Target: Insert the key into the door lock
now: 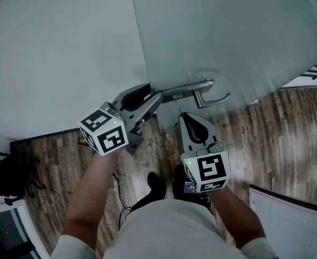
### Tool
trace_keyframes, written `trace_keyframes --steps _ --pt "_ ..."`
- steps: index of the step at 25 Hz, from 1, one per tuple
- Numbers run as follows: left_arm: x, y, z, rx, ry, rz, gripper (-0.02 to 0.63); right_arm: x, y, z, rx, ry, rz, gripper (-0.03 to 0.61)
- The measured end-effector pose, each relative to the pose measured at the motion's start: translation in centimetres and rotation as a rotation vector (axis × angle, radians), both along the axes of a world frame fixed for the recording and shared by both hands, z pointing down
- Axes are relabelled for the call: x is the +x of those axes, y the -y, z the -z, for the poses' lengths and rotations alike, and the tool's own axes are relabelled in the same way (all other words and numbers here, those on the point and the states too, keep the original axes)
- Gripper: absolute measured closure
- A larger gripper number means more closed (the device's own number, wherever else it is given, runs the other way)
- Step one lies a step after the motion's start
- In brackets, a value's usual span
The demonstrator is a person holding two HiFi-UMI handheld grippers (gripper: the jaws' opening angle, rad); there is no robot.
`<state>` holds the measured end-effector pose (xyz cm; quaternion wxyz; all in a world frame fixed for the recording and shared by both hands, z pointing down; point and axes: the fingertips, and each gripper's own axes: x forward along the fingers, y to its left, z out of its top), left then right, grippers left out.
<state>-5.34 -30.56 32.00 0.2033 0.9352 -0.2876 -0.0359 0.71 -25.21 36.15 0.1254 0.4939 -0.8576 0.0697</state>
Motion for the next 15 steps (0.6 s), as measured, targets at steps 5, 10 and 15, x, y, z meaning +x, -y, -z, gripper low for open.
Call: trace_keyframes --steps 5,10,15 --pt "0.02 0.01 -0.03 -0.006 0.008 0.000 0.479 0.52 0.17 0.43 0.007 0.012 -0.022 0.561" --pt "0.02 0.01 -0.05 -0.005 -0.002 -0.005 0.479 0.35 0.24 0.35 0.005 0.014 -0.025 0.563" --pt "0.04 0.02 -0.01 -0.009 -0.006 -0.005 0.479 0.27 0.28 -0.40 -0.004 0.013 -0.031 0.562"
